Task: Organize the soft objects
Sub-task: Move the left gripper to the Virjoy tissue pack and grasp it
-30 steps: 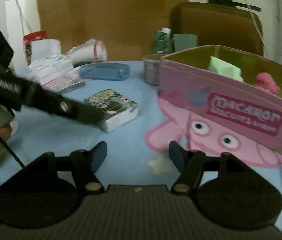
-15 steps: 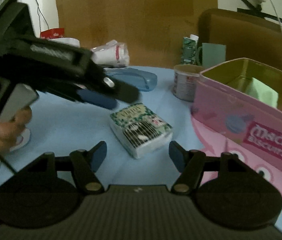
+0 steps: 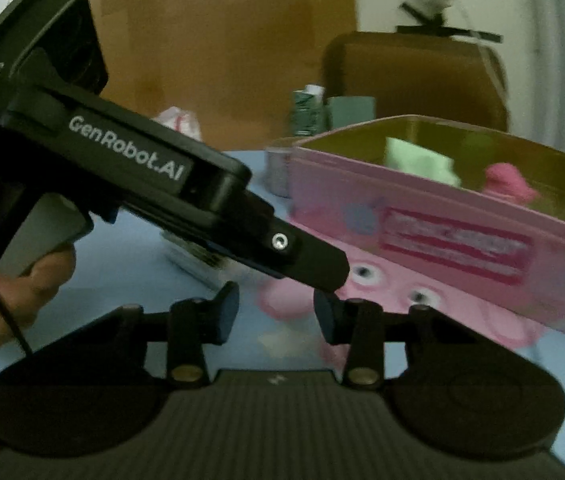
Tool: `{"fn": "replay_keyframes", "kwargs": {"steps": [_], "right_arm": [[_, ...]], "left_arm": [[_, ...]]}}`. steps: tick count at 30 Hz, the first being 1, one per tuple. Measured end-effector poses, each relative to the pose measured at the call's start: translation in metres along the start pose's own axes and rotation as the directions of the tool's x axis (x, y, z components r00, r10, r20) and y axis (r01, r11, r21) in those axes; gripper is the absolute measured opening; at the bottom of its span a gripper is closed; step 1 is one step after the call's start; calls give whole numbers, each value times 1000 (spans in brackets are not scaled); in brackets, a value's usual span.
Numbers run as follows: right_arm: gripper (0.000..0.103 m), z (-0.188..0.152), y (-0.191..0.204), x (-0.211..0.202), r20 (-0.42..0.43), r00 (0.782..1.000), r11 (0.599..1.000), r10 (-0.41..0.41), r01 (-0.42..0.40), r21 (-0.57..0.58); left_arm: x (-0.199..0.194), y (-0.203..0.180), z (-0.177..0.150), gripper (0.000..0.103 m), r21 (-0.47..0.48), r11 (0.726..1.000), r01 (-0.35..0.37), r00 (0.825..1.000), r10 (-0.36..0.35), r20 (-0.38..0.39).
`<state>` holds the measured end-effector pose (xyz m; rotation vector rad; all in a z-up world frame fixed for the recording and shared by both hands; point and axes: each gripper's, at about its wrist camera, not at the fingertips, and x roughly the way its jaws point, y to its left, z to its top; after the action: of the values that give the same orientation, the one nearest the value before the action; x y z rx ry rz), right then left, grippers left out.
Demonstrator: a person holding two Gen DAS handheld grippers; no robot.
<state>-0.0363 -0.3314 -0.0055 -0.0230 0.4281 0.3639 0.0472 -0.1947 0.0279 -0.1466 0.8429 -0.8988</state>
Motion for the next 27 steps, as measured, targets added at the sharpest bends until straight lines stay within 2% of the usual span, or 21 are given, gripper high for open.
{"fn": "replay_keyframes", "kwargs": {"steps": [3, 4, 6, 9, 13, 17, 19, 20, 23, 27], "right_arm": [[53, -6, -11, -11, 9, 1000, 1000, -19, 19, 11], [58, -7, -13, -13, 15, 1000, 1000, -23, 23, 13], [60, -6, -13, -12, 28, 999, 1000, -24, 23, 7], [61, 0, -11, -1, 30, 1000, 1000, 8, -9, 13], [70, 9, 0, 20, 4, 998, 998, 58, -58, 8], [71, 16, 18, 44, -44, 995, 995, 93, -94, -31], [69, 18, 23, 53, -66, 991, 993, 115, -117, -28], [68, 18, 25, 58, -79, 989, 992, 123, -126, -26], [66, 17, 22, 53, -50, 997, 998, 60, -62, -33], [66, 7, 1, 23, 6, 1000, 999, 14, -13, -39]], "left_arm": [[-12, -8, 5, 63, 51, 999, -10, 999, 8, 41], [-19, -7, 8, 65, 56, 998, -23, 998, 20, 59], [-37, 2, 14, 68, 54, 995, -79, 992, 73, 101], [-58, 28, 20, 69, -7, 989, -146, 981, 146, 127], [-70, 59, 13, 69, -71, 980, -186, 976, 192, 100], [-60, 84, -2, 68, -165, 977, -137, 988, 146, 46], [-47, 85, -6, 56, -182, 976, -116, 992, 124, 32], [-41, 84, -8, 56, -194, 976, -102, 994, 109, 25], [-30, 67, -6, 56, -144, 984, -110, 993, 113, 19], [-6, 40, -3, 56, -92, 995, -41, 999, 40, -17]]}}
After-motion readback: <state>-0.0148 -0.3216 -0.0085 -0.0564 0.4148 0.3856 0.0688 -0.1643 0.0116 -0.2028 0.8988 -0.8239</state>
